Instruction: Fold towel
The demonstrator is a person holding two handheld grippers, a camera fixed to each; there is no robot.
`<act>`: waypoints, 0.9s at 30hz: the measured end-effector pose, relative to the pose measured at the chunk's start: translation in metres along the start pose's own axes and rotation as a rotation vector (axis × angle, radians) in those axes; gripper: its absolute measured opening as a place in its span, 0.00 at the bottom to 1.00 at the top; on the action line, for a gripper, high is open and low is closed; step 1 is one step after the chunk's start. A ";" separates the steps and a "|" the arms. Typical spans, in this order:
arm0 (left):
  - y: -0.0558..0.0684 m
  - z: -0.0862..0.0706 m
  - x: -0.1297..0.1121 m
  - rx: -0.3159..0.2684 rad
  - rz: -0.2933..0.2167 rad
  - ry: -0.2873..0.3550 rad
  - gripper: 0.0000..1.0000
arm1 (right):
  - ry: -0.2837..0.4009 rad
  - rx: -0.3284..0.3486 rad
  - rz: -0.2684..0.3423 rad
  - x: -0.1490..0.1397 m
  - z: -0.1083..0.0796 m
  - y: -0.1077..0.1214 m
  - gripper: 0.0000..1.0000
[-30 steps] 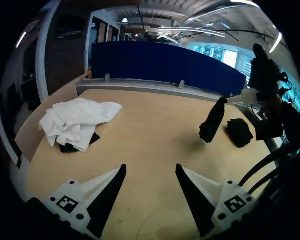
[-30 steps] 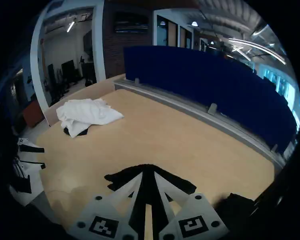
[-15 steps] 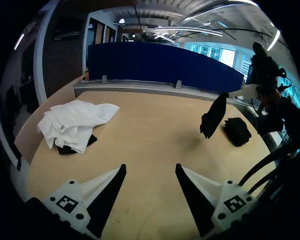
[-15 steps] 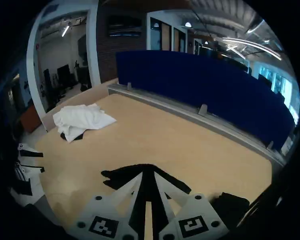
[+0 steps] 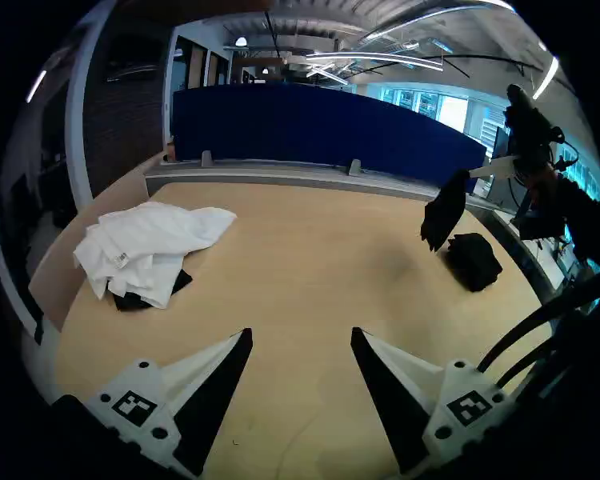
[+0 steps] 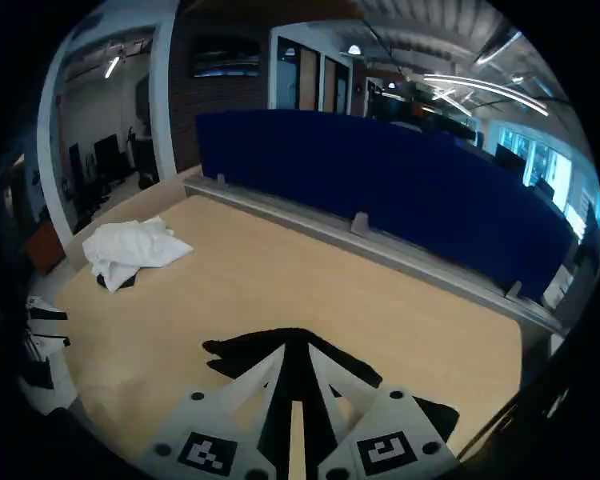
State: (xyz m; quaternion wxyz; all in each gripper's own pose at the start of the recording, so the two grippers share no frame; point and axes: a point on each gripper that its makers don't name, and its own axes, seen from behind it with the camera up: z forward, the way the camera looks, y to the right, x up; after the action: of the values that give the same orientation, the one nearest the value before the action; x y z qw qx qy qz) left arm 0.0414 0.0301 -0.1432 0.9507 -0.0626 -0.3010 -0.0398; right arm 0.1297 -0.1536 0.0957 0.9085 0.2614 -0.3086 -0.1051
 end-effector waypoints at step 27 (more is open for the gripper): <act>0.012 0.014 0.002 0.004 0.018 -0.022 0.91 | -0.065 -0.176 0.074 -0.006 0.000 0.160 0.05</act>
State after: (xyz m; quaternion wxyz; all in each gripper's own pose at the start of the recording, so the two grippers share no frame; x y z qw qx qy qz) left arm 0.0370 0.0440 -0.1319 0.9478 -0.0639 -0.3109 -0.0300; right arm 0.1297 -0.0164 0.1793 0.9206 0.1656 -0.3370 -0.1068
